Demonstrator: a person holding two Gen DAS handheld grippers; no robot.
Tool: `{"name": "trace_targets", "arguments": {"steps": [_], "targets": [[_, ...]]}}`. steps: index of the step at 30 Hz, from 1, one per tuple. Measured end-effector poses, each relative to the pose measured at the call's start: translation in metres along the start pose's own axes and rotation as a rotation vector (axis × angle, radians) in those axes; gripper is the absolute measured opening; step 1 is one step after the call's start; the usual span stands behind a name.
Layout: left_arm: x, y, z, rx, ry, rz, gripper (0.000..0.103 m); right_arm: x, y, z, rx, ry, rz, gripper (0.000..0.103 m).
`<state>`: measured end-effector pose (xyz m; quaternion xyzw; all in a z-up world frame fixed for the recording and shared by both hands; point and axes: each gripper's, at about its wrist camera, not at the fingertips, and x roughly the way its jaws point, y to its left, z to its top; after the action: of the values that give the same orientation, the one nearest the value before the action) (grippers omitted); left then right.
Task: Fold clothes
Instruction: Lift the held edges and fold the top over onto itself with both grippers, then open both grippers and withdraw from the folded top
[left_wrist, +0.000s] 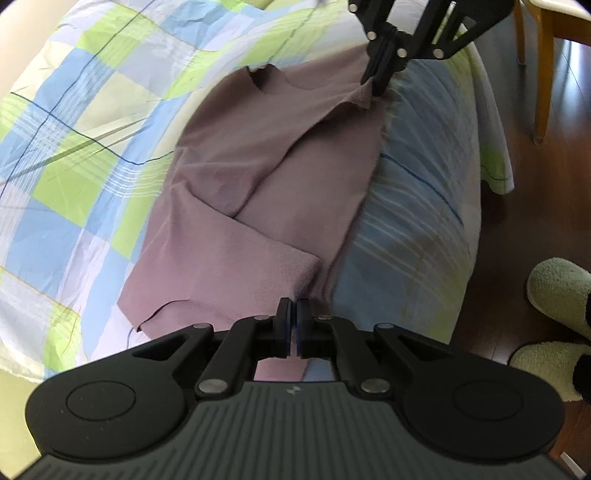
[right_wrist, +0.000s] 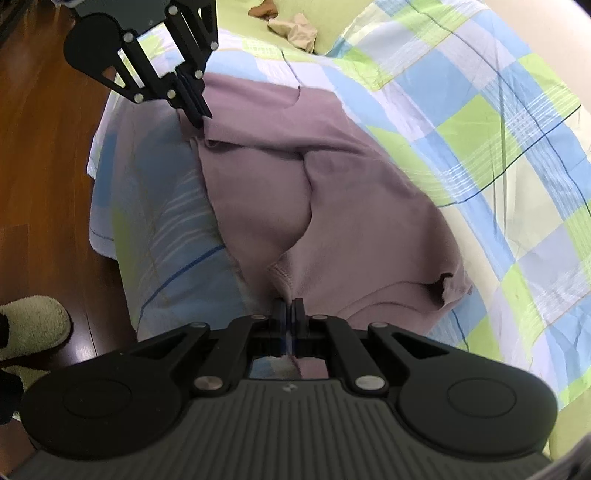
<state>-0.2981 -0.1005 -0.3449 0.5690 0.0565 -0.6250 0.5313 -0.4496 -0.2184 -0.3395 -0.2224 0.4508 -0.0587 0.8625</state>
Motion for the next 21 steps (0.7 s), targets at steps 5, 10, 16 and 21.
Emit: {"name": "trace_targets", "arguments": {"steps": [5, 10, 16, 21], "targets": [[0.01, 0.001, 0.0, 0.0, 0.024, -0.008, 0.0, 0.005, 0.005, -0.001, -0.022, 0.038, -0.006, 0.012], [-0.007, 0.012, 0.002, -0.056, 0.05, -0.068, 0.013, -0.014, -0.005, 0.0, 0.073, 0.041, 0.014, 0.028], [-0.037, 0.036, 0.025, -0.181, 0.013, -0.075, 0.013, -0.043, -0.051, 0.003, 0.216, 0.031, -0.041, 0.022], [-0.021, 0.038, 0.086, -0.299, -0.132, -0.103, 0.013, -0.041, -0.1, 0.016, 0.186, 0.008, -0.131, 0.022]]}}
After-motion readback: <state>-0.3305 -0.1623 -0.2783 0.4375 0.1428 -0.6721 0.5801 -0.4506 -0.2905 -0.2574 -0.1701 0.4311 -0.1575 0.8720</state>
